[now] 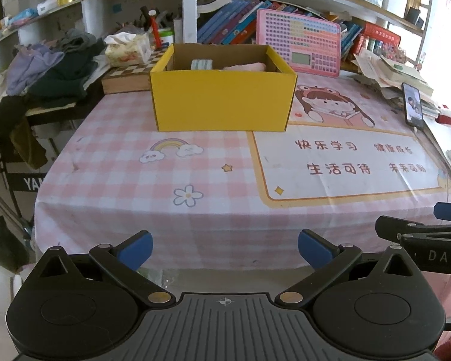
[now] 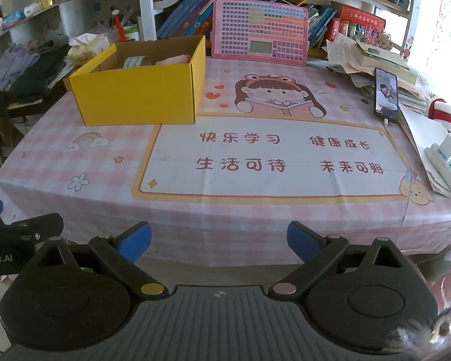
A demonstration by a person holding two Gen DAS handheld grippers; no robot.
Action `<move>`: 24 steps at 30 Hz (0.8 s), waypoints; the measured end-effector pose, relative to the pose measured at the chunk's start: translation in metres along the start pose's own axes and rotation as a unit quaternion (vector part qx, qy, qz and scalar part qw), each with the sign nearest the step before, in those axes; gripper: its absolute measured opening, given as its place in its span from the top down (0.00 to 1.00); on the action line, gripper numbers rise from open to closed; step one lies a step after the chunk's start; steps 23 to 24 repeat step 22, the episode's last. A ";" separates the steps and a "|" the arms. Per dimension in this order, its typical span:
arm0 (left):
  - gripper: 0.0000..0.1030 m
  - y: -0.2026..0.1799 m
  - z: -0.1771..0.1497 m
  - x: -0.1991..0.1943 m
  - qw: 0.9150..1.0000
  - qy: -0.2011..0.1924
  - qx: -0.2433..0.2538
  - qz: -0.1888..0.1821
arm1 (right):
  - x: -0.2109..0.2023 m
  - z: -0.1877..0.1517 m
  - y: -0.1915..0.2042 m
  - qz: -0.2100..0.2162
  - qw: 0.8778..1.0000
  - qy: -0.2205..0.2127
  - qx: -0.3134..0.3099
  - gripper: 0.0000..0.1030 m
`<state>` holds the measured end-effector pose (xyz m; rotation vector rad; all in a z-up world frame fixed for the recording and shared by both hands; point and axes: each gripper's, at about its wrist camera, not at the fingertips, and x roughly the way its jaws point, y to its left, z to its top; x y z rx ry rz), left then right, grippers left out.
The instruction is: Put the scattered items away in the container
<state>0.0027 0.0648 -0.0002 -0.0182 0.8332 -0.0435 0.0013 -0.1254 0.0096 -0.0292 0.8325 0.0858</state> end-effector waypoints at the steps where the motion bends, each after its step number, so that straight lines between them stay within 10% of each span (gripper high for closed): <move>1: 0.00 0.000 0.000 0.000 1.000 0.000 0.000 0.000 | 0.000 0.000 0.000 0.000 1.000 0.000 0.000 0.05; 24: 0.00 -0.002 -0.002 -0.005 1.000 -0.008 -0.006 -0.030 | -0.001 -0.005 -0.005 0.007 1.000 0.005 0.007 0.05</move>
